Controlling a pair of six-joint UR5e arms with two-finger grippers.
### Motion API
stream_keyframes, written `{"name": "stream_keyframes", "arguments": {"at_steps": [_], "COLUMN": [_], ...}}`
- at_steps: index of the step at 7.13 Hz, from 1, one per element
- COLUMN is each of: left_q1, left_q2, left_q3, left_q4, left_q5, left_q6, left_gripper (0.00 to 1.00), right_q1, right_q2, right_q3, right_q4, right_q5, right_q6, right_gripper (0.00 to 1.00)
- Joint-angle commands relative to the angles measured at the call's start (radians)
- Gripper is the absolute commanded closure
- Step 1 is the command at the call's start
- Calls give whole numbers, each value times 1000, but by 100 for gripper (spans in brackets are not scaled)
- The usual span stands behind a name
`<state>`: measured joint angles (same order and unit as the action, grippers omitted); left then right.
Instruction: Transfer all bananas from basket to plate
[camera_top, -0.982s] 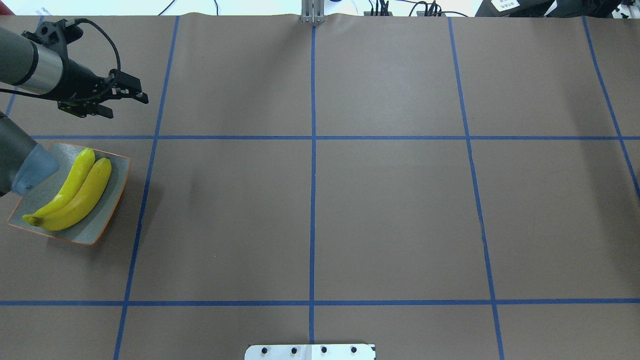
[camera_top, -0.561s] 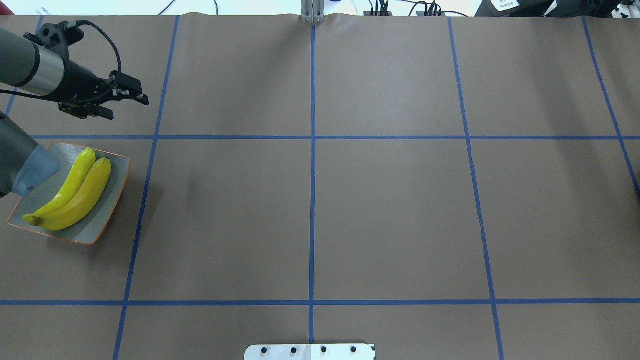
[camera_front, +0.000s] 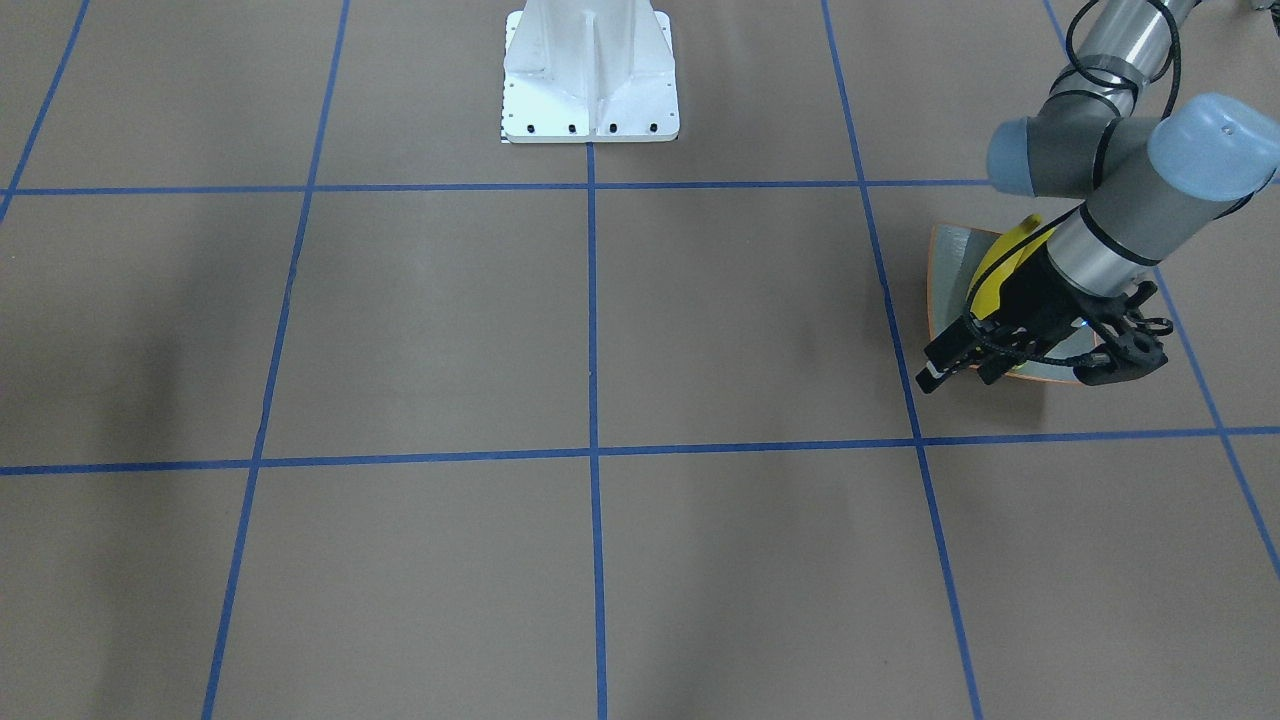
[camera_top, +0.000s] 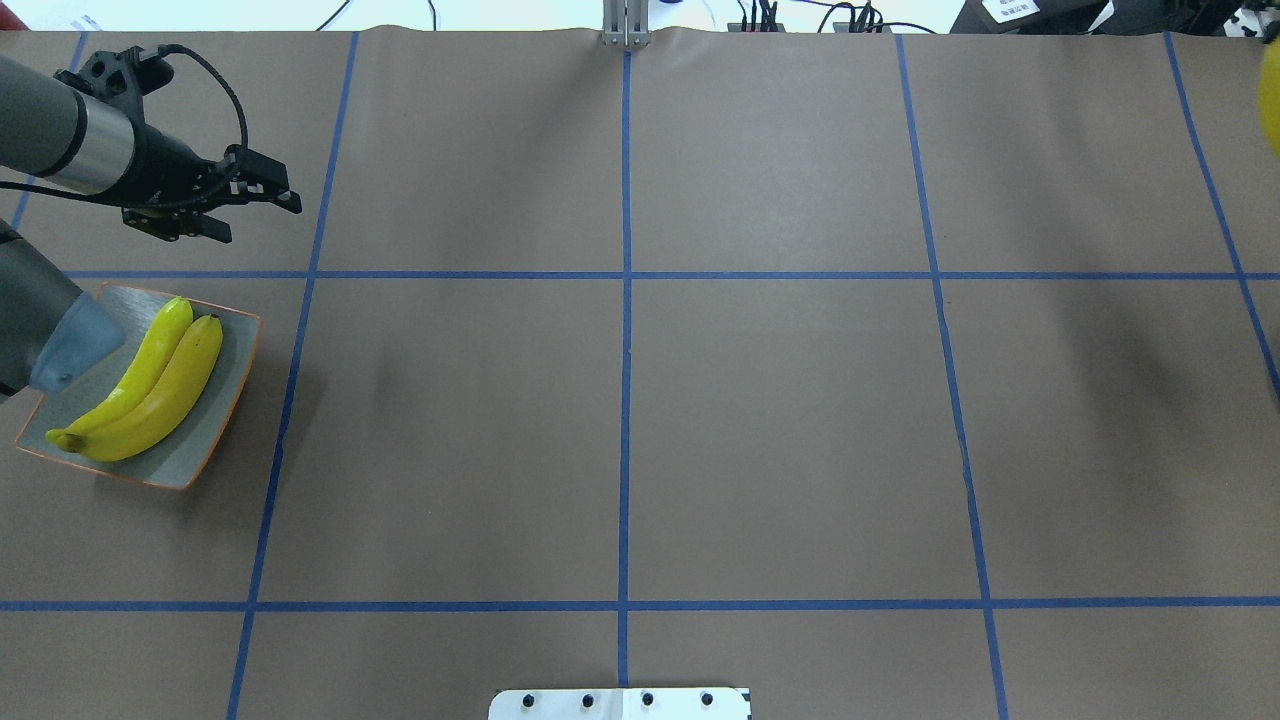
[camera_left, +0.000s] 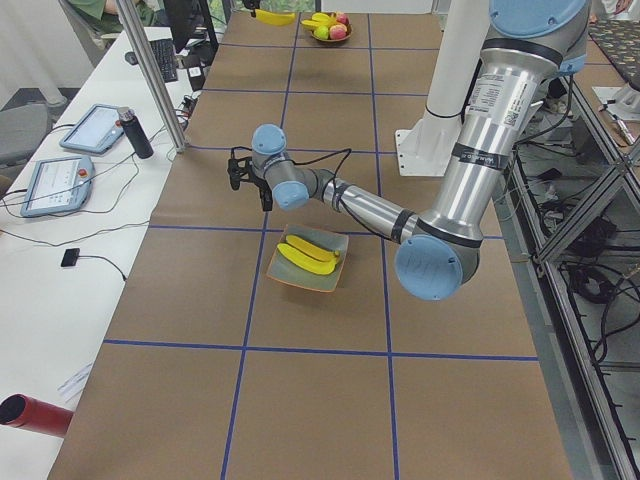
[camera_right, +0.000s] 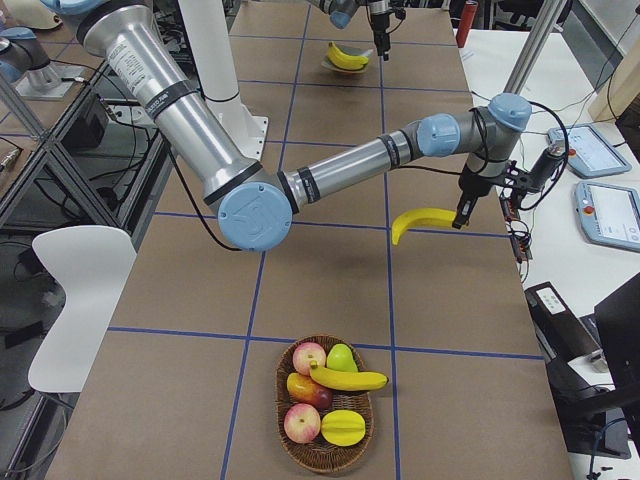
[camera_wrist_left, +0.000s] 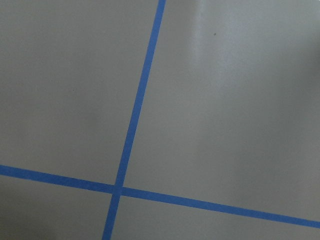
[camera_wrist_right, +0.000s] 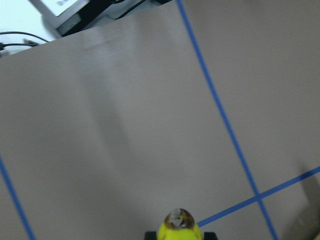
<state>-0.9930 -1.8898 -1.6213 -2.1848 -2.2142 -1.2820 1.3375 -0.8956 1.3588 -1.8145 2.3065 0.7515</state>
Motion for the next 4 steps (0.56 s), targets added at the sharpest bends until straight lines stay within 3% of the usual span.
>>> {"name": "stream_keyframes", "arguments": {"at_steps": [1,4], "left_q1": [28,80], "left_q2": [-70,-198], "left_q3": [-3,-27], "left_q4": [3,11], "left_q5": [-5,-7], "left_q6": [-75,-267], "left_gripper": [0,0], "right_q1": [-136,-308], "right_q2": [97,253], "right_q3": [39,30], "right_q4": [-2,10], "right_q5": [60,56], "right_q6": [287,659], "right_gripper": [100,100]}}
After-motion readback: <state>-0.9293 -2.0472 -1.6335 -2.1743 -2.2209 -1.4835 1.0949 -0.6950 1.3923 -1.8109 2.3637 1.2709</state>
